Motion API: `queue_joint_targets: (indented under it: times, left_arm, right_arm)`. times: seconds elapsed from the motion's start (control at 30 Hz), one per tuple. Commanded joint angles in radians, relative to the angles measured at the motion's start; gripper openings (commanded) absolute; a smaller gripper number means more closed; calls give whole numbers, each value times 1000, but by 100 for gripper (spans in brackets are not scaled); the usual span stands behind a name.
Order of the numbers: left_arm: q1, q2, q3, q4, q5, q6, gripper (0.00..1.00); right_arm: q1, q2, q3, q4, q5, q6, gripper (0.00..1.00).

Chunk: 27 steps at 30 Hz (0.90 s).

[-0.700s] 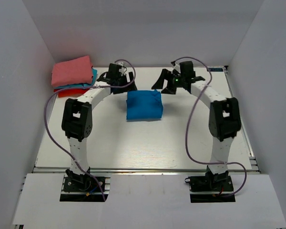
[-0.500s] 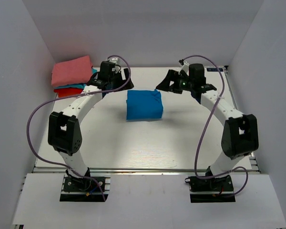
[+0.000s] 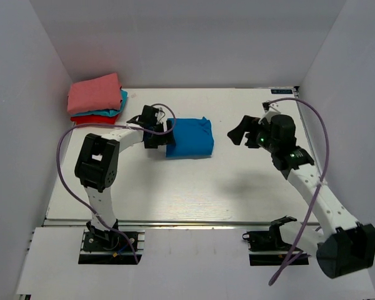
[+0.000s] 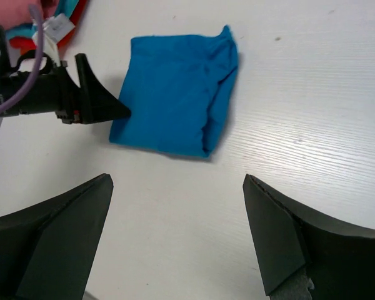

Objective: Fold and stack the t-shirts
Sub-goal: Put the neatly folded tshirt into the corner of the board with the left arm

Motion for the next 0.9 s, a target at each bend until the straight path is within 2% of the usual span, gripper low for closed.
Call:
queue_joint_targets:
  times: [0.0, 0.2, 0.27, 0.37, 0.5, 0.6, 0.7, 0.73, 0.8, 0.83, 0.87]
  left_arm:
    - [-5, 15, 16, 76, 47, -10, 100]
    - [-14, 85, 5, 151, 90, -33, 100]
    - [-35, 94, -5, 181, 104, -22, 97]
    - [-54, 122, 8, 176, 40, -13, 94]
    - [-94, 189, 85, 78, -54, -13, 87]
    - [-115, 223, 117, 23, -121, -13, 76]
    - [-124, 245, 117, -5, -144, -22, 57]
    - [-124, 245, 117, -5, -144, -22, 42]
    - [-124, 245, 117, -14, -144, -22, 30]
    - [-124, 245, 117, -14, -129, -22, 17]
    - [-124, 245, 117, -14, -120, -7, 10]
  right_arm:
    - [-1, -109, -47, -57, 186, -40, 90]
    - [-5, -167, -72, -148, 248, -67, 90]
    - [-5, -166, -82, -156, 275, -69, 90]
    - [-4, -170, -96, -157, 289, -61, 90]
    - [-9, -186, -105, -157, 302, -57, 90]
    - [-5, -195, -107, -159, 308, -58, 90]
    - [-5, -209, -105, -163, 315, -54, 90]
    - [-1, -207, -105, -162, 316, -54, 90]
    - [-6, -216, -109, -162, 325, -51, 90]
    - [-5, -219, -112, -163, 326, -50, 90]
    - [-5, -225, -110, -162, 331, -49, 90]
